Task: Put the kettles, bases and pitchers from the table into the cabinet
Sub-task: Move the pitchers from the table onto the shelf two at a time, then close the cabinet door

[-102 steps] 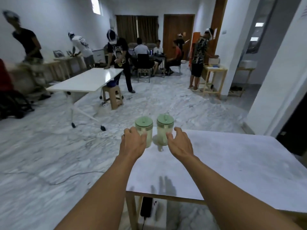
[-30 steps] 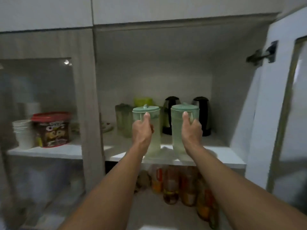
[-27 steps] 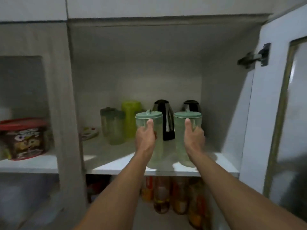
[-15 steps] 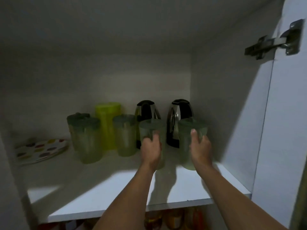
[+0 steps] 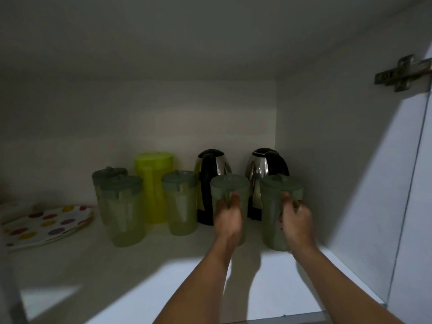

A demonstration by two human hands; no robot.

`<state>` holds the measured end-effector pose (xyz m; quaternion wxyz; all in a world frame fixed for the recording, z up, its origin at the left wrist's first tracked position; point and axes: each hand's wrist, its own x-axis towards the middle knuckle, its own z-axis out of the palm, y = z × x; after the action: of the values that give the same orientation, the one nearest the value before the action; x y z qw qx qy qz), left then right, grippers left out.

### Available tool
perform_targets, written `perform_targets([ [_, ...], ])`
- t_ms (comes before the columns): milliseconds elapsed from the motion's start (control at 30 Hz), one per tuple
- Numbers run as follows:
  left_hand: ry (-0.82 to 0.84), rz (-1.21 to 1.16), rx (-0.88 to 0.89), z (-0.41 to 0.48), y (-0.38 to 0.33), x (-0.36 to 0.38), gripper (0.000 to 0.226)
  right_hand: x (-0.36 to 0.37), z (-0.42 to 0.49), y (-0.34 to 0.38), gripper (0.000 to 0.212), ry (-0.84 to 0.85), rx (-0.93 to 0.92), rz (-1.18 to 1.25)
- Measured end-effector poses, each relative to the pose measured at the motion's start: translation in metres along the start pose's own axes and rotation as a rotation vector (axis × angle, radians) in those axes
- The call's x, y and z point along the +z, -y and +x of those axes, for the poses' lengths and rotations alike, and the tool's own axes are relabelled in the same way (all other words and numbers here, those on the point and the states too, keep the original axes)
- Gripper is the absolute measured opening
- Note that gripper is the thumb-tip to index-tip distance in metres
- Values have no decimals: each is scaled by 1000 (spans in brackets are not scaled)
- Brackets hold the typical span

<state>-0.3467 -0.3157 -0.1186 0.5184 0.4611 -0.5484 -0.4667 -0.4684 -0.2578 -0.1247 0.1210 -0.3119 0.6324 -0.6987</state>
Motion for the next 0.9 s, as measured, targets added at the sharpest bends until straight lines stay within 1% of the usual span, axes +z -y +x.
perform_targets([
  [133,11,38,-80,-12,-8,-10,75,-6,-1,0,49,53,73,-16],
  [167,8,63,-92,-15,-9,-13,75,-8,-1,0,53,62,90,-15],
  [267,-27,181,-59,-30,-12,-22,65,-19,-6,4,59,106,141,-32],
  [333,-54,237,-34,-40,-11,-28,71,-28,-12,5,67,131,167,-66],
  [400,-82,290,-4,-54,-15,-35,73,-37,-20,5,71,140,166,-111],
  [467,-90,346,34,-69,-19,-43,68,-45,-29,6,72,131,143,-154],
  [533,-104,401,84,-82,-23,-49,61,-51,-39,7,77,124,134,-190],
  [667,-111,434,137,-111,-29,-57,56,-66,-62,20,75,121,130,-244],
  [800,-68,446,171,-140,-37,-60,57,-90,-88,40,66,106,145,-278],
  [900,-2,419,195,-163,-46,-62,60,-115,-110,58,67,44,114,-285],
])
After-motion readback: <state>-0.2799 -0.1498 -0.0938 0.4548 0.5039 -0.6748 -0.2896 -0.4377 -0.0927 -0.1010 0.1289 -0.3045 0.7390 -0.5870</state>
